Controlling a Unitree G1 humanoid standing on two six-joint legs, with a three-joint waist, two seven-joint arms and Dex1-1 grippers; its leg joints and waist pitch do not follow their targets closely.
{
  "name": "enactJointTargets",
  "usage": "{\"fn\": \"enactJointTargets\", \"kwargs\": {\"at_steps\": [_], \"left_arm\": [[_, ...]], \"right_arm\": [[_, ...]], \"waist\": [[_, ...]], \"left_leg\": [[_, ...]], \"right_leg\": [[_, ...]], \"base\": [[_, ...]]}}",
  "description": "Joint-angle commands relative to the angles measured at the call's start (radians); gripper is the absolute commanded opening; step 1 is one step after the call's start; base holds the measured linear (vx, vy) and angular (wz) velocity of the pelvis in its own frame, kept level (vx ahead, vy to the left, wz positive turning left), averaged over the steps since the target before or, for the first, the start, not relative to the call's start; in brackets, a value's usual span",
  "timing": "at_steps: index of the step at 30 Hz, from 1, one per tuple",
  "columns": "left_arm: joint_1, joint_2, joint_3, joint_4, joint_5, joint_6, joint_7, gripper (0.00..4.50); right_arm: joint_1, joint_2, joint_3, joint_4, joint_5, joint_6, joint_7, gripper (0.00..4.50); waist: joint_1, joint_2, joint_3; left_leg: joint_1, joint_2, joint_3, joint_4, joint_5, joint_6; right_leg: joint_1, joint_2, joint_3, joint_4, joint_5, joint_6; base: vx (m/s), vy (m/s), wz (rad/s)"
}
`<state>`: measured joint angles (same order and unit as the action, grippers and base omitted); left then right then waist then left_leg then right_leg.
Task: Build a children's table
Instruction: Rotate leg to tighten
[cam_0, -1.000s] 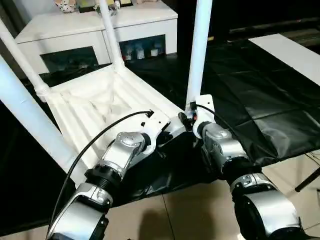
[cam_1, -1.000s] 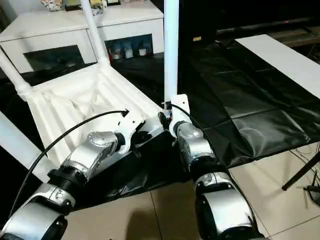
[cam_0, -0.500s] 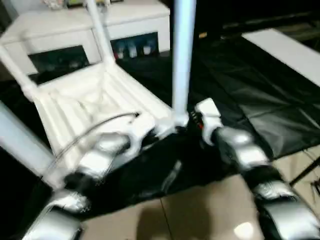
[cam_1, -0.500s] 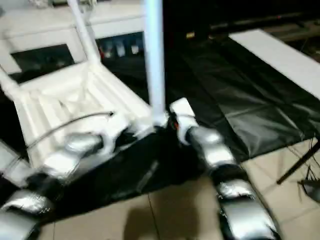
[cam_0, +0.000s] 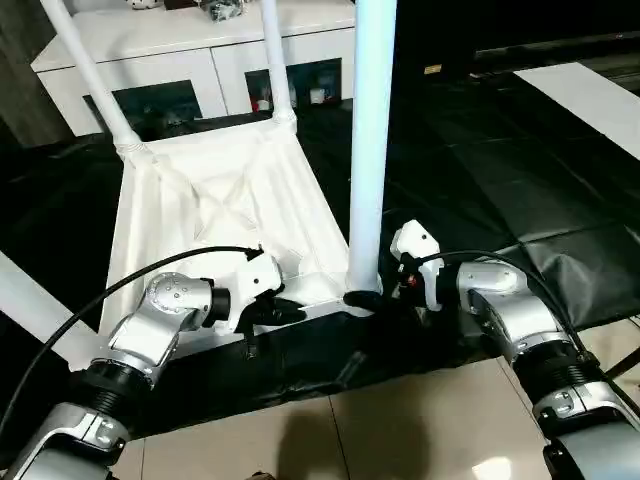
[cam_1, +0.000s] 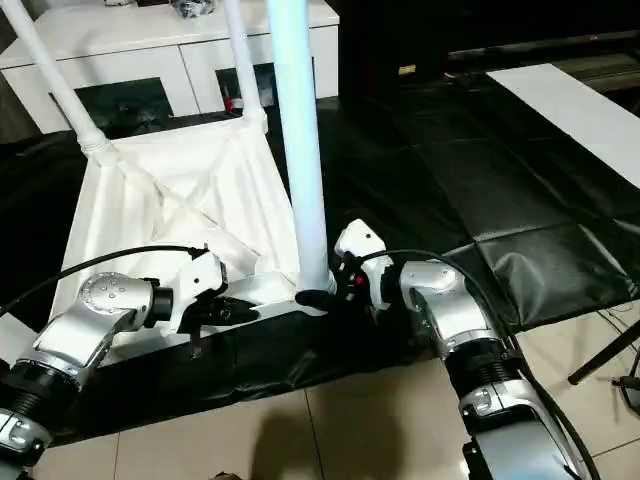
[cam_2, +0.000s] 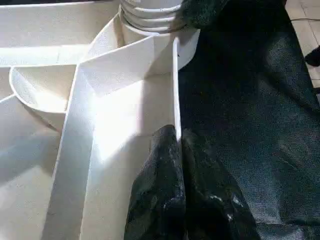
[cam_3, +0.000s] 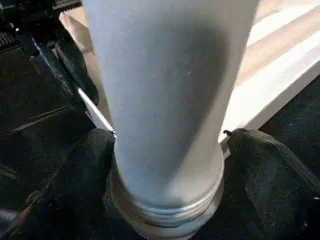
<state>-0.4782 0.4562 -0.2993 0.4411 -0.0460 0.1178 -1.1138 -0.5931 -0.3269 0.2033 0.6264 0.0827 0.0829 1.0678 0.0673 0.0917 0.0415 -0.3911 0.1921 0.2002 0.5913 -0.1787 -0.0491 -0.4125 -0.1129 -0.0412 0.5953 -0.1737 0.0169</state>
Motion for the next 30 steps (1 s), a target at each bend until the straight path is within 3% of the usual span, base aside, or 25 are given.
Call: {"fn": "enactJointTargets", "kwargs": {"at_steps": [1, 6, 19, 24, 27, 29, 30], "left_arm": [[0.001, -0.003, -0.020, -0.021, -0.001, 0.006, -0.026, 0.00], [0.000, -0.005, -0.016, -0.009, 0.003, 0.003, -0.021, 0.00], [0.030, -0.005, -0.017, -0.038, -0.014, 0.037, -0.042, 0.00], [0.035, -0.009, -0.038, -0.030, 0.003, 0.076, -0.043, 0.00], [0.031, -0.024, -0.062, -0.015, 0.027, 0.130, -0.032, 0.00], [-0.015, -0.138, -0.029, 0.063, 0.027, 0.169, 0.107, 0.00], [-0.020, -0.148, -0.026, 0.071, 0.027, 0.171, 0.122, 0.00]], "right_arm": [[0.000, -0.009, 0.013, -0.013, -0.005, 0.000, 0.017, 3.97], [-0.010, -0.012, 0.005, 0.009, -0.003, 0.012, 0.022, 3.97], [-0.004, 0.026, -0.021, 0.021, 0.036, 0.035, 0.027, 2.85], [0.006, 0.055, -0.027, 0.023, 0.039, 0.051, -0.011, 2.75], [-0.005, 0.101, -0.043, 0.070, 0.010, 0.055, -0.139, 2.73], [-0.026, 0.187, -0.079, 0.132, -0.015, 0.078, -0.368, 2.73], [-0.029, 0.195, -0.083, 0.138, -0.017, 0.081, -0.390, 2.72]], "waist": [[0.000, -0.010, -0.069], [0.001, -0.014, -0.071], [0.001, -0.018, -0.073], [-0.001, -0.020, -0.073], [-0.007, -0.020, -0.065], [-0.020, -0.014, -0.056], [-0.030, -0.017, -0.047]], "left_leg": [[0.023, 0.028, -0.009, -0.069, -0.219, 0.057], [0.022, 0.028, -0.009, -0.065, -0.193, 0.071], [0.022, 0.028, -0.009, -0.061, -0.161, 0.086], [0.021, 0.028, -0.009, -0.061, -0.164, 0.084], [0.021, 0.027, -0.010, -0.070, -0.216, 0.059], [0.026, 0.026, -0.013, -0.082, -0.315, 0.015], [0.037, 0.024, -0.014, -0.085, -0.395, -0.024]], "right_leg": [[0.046, -0.021, 0.015, -0.048, -0.087, -0.282], [0.048, -0.021, 0.014, -0.045, -0.077, -0.287], [0.047, -0.020, 0.013, -0.042, -0.075, -0.289], [0.048, -0.020, 0.013, -0.042, -0.077, -0.290], [0.046, -0.021, 0.014, -0.050, -0.148, -0.280], [0.042, -0.021, 0.015, -0.061, -0.264, -0.255], [0.033, -0.021, 0.018, -0.075, -0.365, -0.233]], "base": [[0.000, 0.000, 0.00], [0.000, 0.000, 0.00], [0.000, 0.000, 0.00], [0.000, 0.000, 0.00], [0.000, 0.000, 0.00], [0.000, 0.000, 0.00], [0.000, 0.000, 0.00]]}}
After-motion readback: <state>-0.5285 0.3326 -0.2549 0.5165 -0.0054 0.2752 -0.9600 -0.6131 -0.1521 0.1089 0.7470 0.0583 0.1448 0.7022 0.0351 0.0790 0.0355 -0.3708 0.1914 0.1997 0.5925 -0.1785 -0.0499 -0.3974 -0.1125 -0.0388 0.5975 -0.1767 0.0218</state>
